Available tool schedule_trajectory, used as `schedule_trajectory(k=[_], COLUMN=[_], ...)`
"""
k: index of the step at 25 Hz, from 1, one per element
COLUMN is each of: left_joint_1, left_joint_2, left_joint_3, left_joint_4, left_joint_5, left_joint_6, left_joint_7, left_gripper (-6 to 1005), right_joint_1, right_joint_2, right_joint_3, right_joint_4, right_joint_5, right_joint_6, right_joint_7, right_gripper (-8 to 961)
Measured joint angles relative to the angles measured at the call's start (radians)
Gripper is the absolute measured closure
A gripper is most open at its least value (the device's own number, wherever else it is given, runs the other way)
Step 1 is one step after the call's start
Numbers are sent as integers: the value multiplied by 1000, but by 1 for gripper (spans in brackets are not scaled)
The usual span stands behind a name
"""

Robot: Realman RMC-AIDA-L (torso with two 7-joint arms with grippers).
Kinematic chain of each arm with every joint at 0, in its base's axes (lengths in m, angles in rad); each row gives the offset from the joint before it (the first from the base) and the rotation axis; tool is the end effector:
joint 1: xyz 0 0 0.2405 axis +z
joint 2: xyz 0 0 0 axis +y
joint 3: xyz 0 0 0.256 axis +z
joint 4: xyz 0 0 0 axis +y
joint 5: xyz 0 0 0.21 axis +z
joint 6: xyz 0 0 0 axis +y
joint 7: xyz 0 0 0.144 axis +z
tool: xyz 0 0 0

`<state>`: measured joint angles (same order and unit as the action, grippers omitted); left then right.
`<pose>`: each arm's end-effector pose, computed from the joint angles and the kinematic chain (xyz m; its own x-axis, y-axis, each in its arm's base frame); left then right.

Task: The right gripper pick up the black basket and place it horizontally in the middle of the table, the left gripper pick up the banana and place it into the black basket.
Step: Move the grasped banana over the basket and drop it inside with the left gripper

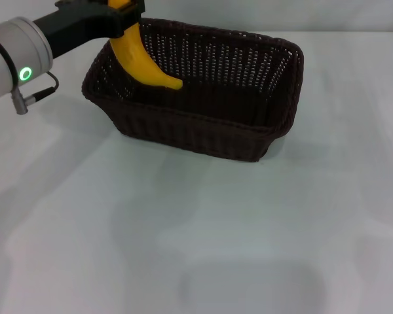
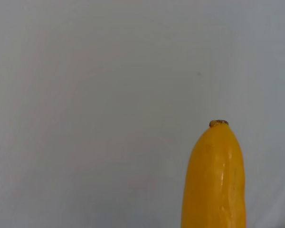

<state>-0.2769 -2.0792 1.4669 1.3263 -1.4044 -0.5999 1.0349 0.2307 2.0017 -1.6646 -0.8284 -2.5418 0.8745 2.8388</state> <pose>-0.1828 0.3872 0.0297 0.6667 0.3000 0.6823 0.7167 -0.5095 -0.4762 0.2961 0.3665 0.1085 0.8165 0.2683 -0.5112 -0.5682 0.2161 -0.7940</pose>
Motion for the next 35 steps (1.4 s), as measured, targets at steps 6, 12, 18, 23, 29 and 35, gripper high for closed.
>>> schedule_trajectory(k=[6,12,18,23,29,35], left_joint_1=[2,3,52,151,274,378], left_joint_2=[-1,-2,-4,-4,-5,-2], left_joint_3=[-1,5,16,74,199,289], left_joint_4=[-1,6,82,180,267,330], left_joint_5=[-23,-25,-98,-299,-620,-730], left_joint_6=[-3,3,55,118,173,169], left_joint_7=[8,19,118,384,844,1060], left_gripper=[355,253,125,111,111,112], right_joint_1=[-6,-18,-30,-37,-44,-43], right_joint_2=[0,0,0,0,0,-3], right_joint_3=[-9,-13,-29,-38,-39,-36], right_joint_4=[-6,-11,-11,-12,-12,-14], right_joint_5=[2,2,5,7,14,20], right_joint_6=[1,10,24,25,22,5], right_joint_7=[0,1,1,2,2,2], right_gripper=[230,231,230,230,231,230])
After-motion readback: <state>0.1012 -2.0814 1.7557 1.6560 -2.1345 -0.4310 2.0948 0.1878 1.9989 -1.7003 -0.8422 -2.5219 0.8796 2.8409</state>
